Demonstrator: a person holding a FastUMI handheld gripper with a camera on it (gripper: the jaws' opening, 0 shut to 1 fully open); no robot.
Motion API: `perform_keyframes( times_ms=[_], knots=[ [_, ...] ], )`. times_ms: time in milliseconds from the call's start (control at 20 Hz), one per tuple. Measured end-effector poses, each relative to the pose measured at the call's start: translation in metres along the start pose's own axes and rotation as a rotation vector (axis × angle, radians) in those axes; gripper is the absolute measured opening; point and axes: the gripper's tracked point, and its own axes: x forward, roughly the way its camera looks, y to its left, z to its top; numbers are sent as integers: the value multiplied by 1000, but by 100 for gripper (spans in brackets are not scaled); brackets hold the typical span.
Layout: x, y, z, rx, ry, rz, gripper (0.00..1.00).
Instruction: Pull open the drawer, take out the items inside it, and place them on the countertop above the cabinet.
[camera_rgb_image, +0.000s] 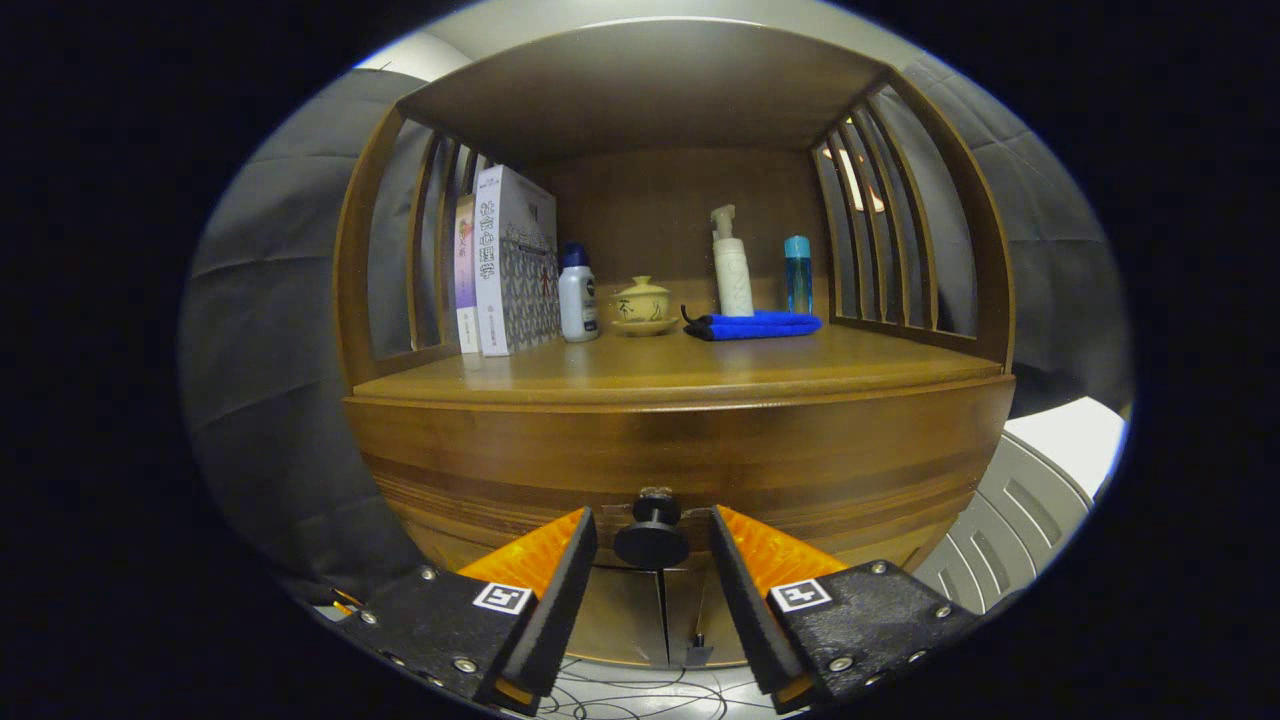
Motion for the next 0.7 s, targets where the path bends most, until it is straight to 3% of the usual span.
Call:
perform_keyframes(
  times_ms=[300,700],
  knots=[
    [10,4,-3,16,26,33,56],
    [7,4,-5,0,32,0,37]
  ],
)
